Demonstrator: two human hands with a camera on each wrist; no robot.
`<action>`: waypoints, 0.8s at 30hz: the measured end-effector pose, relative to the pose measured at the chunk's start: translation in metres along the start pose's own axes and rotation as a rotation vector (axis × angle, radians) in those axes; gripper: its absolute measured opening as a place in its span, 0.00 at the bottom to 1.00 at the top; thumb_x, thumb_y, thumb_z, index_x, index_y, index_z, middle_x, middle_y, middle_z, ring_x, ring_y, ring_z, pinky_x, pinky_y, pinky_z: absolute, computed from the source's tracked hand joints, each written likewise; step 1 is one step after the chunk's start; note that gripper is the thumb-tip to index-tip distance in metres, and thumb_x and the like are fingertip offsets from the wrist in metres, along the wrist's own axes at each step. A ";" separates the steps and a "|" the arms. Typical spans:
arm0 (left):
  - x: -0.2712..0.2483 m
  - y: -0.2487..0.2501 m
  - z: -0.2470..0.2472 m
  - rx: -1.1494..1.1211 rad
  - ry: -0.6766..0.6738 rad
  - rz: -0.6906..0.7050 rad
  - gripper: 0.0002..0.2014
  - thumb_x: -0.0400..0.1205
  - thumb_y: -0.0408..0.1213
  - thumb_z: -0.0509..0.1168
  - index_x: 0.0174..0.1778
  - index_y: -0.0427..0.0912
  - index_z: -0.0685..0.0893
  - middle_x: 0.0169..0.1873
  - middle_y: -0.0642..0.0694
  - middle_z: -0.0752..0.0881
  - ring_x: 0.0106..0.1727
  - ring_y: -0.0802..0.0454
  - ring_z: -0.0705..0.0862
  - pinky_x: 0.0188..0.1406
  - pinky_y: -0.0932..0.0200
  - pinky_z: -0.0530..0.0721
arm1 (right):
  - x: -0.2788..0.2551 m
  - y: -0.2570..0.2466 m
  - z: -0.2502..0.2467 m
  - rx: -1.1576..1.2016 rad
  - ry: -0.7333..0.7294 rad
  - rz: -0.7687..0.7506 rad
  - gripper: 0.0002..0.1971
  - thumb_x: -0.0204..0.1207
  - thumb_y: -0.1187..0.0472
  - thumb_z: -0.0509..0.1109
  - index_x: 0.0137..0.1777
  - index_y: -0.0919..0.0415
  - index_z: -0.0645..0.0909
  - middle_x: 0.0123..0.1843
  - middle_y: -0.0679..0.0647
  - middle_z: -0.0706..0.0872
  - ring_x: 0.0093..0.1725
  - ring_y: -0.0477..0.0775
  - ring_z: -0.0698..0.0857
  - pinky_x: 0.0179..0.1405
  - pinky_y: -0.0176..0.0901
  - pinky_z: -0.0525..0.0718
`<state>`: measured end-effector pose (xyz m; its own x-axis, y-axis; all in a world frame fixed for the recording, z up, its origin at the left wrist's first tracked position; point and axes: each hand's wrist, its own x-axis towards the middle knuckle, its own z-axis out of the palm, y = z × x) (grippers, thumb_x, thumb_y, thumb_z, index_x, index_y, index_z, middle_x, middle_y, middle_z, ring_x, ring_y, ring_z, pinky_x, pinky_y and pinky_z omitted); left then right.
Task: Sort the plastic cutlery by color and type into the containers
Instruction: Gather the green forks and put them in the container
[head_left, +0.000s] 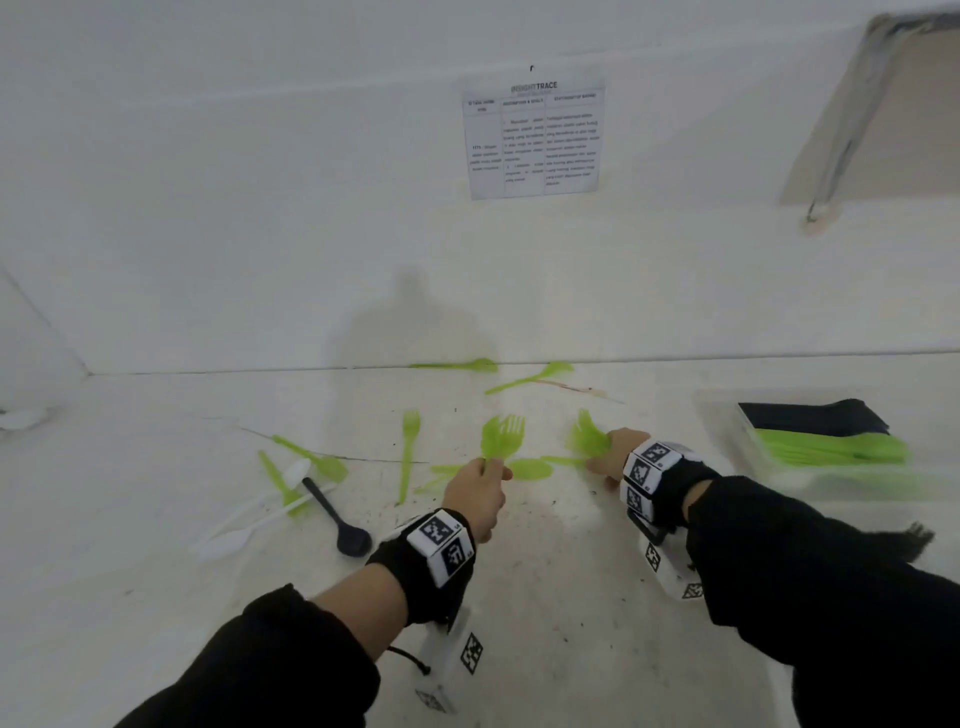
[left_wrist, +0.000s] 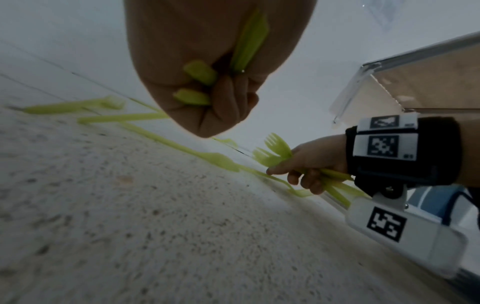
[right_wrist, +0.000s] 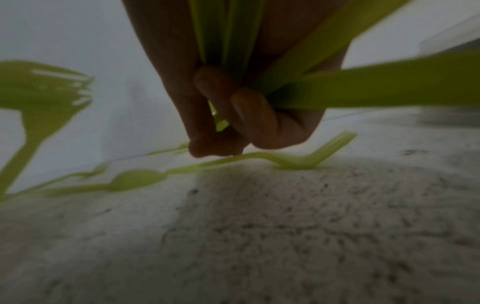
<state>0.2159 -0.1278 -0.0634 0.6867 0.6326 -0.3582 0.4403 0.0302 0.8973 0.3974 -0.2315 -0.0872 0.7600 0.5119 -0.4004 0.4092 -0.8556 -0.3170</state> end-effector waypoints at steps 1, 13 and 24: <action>0.000 -0.001 -0.003 -0.033 0.006 -0.008 0.12 0.87 0.40 0.50 0.43 0.41 0.75 0.25 0.47 0.69 0.15 0.55 0.60 0.17 0.72 0.57 | 0.001 -0.001 0.002 -0.015 0.028 0.006 0.18 0.75 0.47 0.67 0.53 0.62 0.82 0.49 0.55 0.90 0.58 0.58 0.85 0.52 0.39 0.79; -0.004 -0.011 -0.024 -0.575 0.012 -0.104 0.10 0.85 0.35 0.51 0.47 0.42 0.77 0.20 0.49 0.73 0.12 0.57 0.61 0.15 0.73 0.58 | -0.009 -0.019 -0.006 0.109 0.213 -0.025 0.22 0.78 0.61 0.66 0.69 0.69 0.66 0.60 0.66 0.80 0.62 0.66 0.80 0.48 0.45 0.76; -0.010 -0.013 -0.008 -0.587 0.036 -0.014 0.12 0.87 0.38 0.49 0.47 0.40 0.77 0.25 0.46 0.74 0.16 0.54 0.65 0.18 0.66 0.63 | -0.062 -0.088 0.013 0.916 0.062 -0.315 0.07 0.81 0.59 0.63 0.49 0.63 0.71 0.32 0.53 0.78 0.23 0.52 0.79 0.26 0.43 0.79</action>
<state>0.1983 -0.1281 -0.0697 0.6587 0.6543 -0.3714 0.0483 0.4558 0.8888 0.3074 -0.1868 -0.0455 0.7189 0.6799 -0.1450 0.0665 -0.2748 -0.9592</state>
